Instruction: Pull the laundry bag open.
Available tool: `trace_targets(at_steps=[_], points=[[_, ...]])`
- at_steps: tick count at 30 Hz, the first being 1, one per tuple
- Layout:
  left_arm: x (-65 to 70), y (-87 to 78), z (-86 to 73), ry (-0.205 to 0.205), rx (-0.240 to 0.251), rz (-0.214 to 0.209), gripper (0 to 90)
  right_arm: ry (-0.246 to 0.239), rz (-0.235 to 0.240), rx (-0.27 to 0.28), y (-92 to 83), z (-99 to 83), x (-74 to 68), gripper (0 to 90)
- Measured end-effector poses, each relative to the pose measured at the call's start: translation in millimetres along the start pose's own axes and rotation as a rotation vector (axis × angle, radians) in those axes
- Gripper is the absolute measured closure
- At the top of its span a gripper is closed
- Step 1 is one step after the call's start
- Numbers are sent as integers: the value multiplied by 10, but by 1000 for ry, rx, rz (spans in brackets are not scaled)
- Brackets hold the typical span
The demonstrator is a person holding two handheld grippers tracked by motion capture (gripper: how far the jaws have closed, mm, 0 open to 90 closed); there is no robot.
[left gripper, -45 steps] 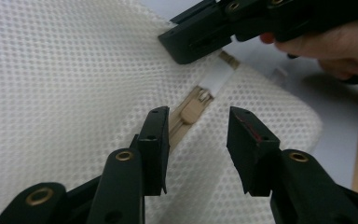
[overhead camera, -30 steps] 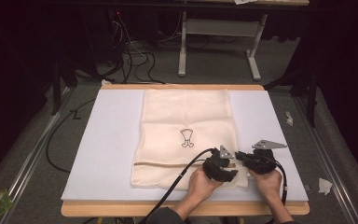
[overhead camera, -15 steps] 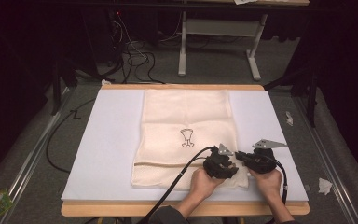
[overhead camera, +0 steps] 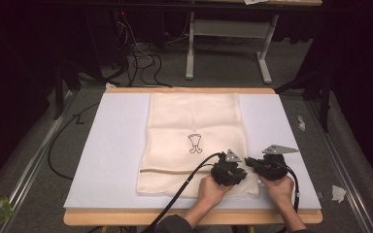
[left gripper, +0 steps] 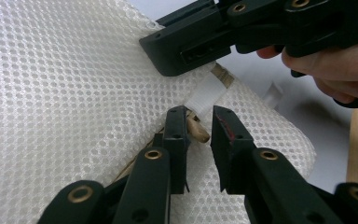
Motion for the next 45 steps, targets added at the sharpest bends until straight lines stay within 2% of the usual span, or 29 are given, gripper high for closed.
trace_targets(at_steps=[3,8,11,14,15,17,20,24,28,32,35,38,40,45], points=[[3,6,8,-1,5,0,800,0,2,0,-4,3,-1,883],[-34,39,-2,-18,-6,23,834,-5,-1,-3,6,-2,2,883],[-44,50,18,-10,-15,28,848,-14,0,-6,13,6,12,883],[-13,31,40,-4,-7,35,867,4,0,-7,-2,11,25,883],[0,24,45,0,-2,36,869,-10,-2,-4,-10,11,38,883],[1,11,44,5,0,26,870,-6,-2,-8,-26,18,47,883],[-30,12,40,-19,-7,5,871,-13,0,-11,-10,17,56,882],[-17,4,38,-7,-12,14,872,-23,-8,-19,-19,11,53,883],[-34,12,28,-13,-16,12,872,-31,-12,-30,1,4,58,883],[-20,-30,24,13,-28,18,872,-32,-15,-34,-2,-6,44,883],[-42,-67,43,0,-17,10,873,-33,-12,-31,1,-3,41,884],[-56,-79,47,19,-20,20,873,-39,-2,-38,11,15,40,887],[-76,-69,46,4,-21,9,873,-47,-2,-53,33,12,55,887],[-70,-59,24,7,-28,12,873,-41,-2,-63,45,-11,59,887]])
Point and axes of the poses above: each handheld gripper's, and its own axes: y roughly forward along the jaws, z roughly out of its top, x roughly to its right, the point moved 7 cm from there along y, roughly forward along the jaws, and after that the axes turned 3 degrees about -z, right-handed, at the moved point
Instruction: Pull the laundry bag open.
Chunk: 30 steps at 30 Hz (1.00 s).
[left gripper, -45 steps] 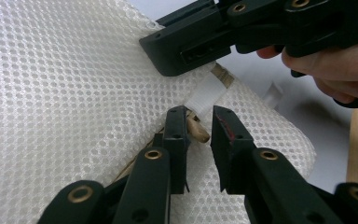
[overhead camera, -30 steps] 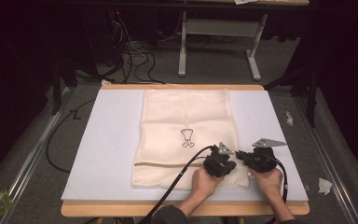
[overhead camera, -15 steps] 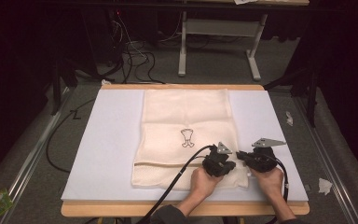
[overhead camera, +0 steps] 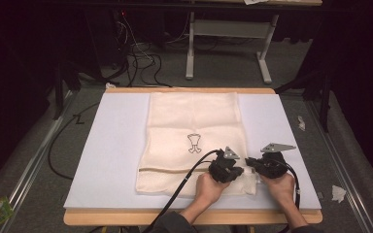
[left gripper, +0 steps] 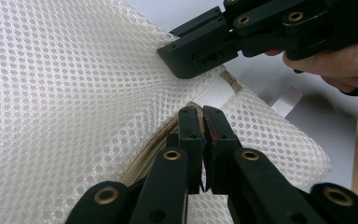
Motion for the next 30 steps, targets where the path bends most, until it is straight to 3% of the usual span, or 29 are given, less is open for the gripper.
trace_targets(at_steps=[4,7,18,22,25,30], points=[[20,-21,-3,1,-11,3,873,7,-3,13,-12,-21,-16,887],[9,-45,-29,-33,4,-7,873,10,5,9,-13,-45,-25,887],[4,-69,-73,-23,-6,17,872,6,10,9,35,-74,-54,888],[-88,-90,-52,-77,27,2,872,2,-6,16,31,-66,-34,887],[-85,-87,-79,-53,2,5,873,18,5,30,19,-80,-7,887],[-121,-149,-101,-68,11,20,872,2,6,25,38,-78,4,887]])
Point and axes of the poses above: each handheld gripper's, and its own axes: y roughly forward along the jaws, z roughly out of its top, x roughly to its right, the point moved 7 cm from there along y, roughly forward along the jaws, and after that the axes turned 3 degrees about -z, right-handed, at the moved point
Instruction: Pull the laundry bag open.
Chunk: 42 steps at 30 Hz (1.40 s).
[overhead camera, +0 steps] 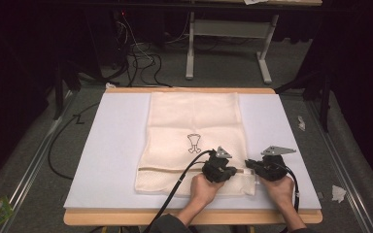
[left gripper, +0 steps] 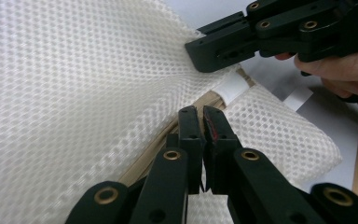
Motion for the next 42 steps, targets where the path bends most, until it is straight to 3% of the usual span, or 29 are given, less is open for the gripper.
trace_targets(at_steps=[8,20,26,28,30,42], points=[[4,-105,1,29,8,13,872,-11,-20,-12,-16,33,-27,887],[-113,-209,-61,0,14,5,872,-24,-30,-39,38,72,-84,887],[-122,-229,-51,8,14,12,872,-30,-31,-32,41,94,-85,886],[-119,-269,-44,-19,37,-13,872,-30,-32,-33,48,93,-82,886],[-136,-291,-44,7,32,9,872,-35,-35,-27,42,96,-74,886],[-158,-354,-79,23,34,24,872,-50,-39,-20,47,111,-88,886]])
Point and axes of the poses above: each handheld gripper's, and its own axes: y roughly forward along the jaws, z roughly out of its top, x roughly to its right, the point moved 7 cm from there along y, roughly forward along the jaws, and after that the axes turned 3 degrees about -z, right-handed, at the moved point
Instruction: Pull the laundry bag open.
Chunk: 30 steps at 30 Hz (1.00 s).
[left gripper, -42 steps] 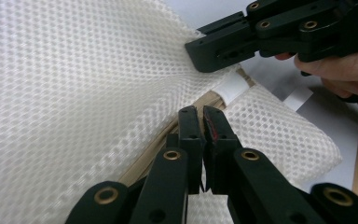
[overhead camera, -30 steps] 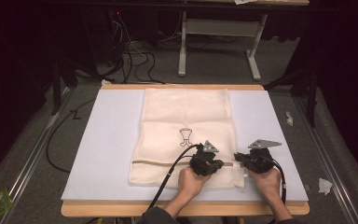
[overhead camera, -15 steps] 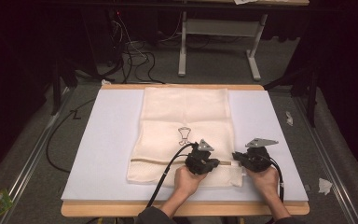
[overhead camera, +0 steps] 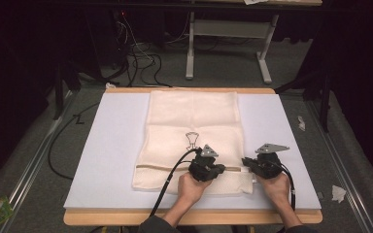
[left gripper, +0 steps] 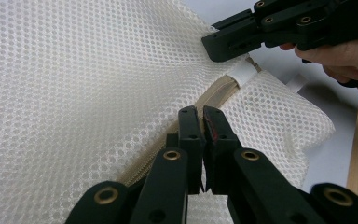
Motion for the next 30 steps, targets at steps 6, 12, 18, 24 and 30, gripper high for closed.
trace_targets(at_steps=[6,12,18,24,30], points=[[-4,-15,-8,7,-6,10,872,-11,-12,-1,-14,-2,-19,886],[-10,-11,-22,7,-8,10,872,-4,-9,1,4,-4,-24,886],[1,-16,-9,33,-14,21,872,-3,5,8,6,7,1,887],[4,-11,-5,42,-24,29,873,-4,11,9,15,11,14,887],[-14,-106,-11,48,-27,47,873,18,15,3,-2,-28,4,888]])
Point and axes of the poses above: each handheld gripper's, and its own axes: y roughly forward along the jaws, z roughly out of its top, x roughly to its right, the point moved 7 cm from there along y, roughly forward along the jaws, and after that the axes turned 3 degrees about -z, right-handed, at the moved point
